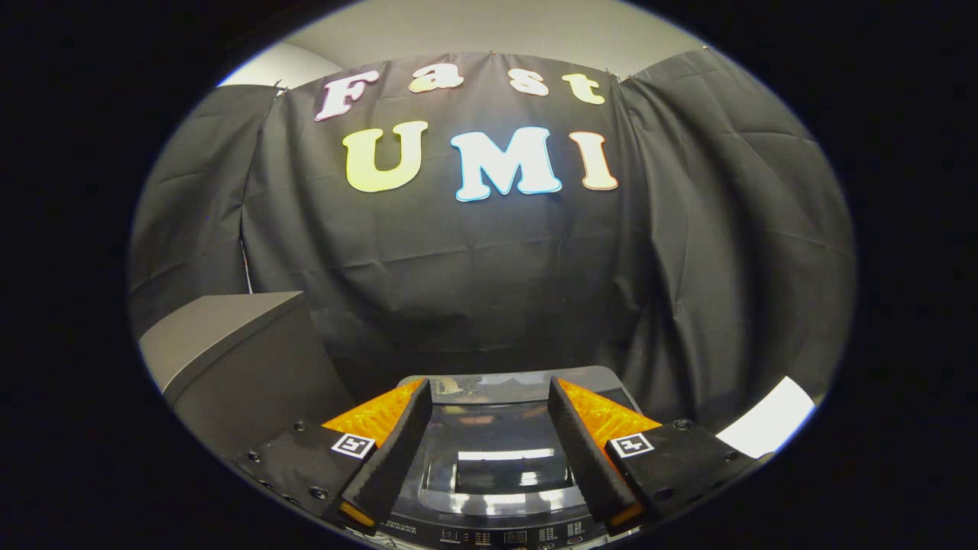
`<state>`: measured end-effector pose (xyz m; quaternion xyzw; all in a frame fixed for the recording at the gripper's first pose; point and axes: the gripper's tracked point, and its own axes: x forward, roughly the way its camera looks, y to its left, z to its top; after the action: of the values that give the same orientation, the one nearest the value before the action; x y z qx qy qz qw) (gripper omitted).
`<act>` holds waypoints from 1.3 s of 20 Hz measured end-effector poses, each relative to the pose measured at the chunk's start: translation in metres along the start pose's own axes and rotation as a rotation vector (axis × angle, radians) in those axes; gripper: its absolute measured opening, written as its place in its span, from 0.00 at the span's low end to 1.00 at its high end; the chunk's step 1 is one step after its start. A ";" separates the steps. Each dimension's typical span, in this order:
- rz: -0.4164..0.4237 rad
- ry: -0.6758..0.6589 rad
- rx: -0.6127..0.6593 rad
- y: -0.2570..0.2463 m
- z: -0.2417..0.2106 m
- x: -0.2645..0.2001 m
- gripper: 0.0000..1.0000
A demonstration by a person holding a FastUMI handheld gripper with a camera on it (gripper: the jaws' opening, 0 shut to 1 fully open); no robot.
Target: Put the clothes into the washing machine and then close the washing machine lid.
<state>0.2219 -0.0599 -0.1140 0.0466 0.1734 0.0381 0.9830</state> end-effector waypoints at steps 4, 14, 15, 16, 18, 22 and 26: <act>0.007 -0.011 -0.011 -0.001 -0.005 -0.012 0.96; 0.005 -0.142 -0.030 0.011 0.059 -0.080 0.96; 0.005 -0.162 -0.032 0.013 0.068 -0.090 0.96; 0.002 -0.181 -0.033 0.014 0.074 -0.100 0.96; -0.003 -0.212 -0.042 0.015 0.084 -0.119 0.96; -0.026 -0.260 -0.059 0.013 0.091 -0.155 0.96; -0.031 -0.275 -0.085 0.015 0.079 -0.186 0.96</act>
<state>0.0741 -0.0678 0.0243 0.0071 0.0362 0.0234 0.9990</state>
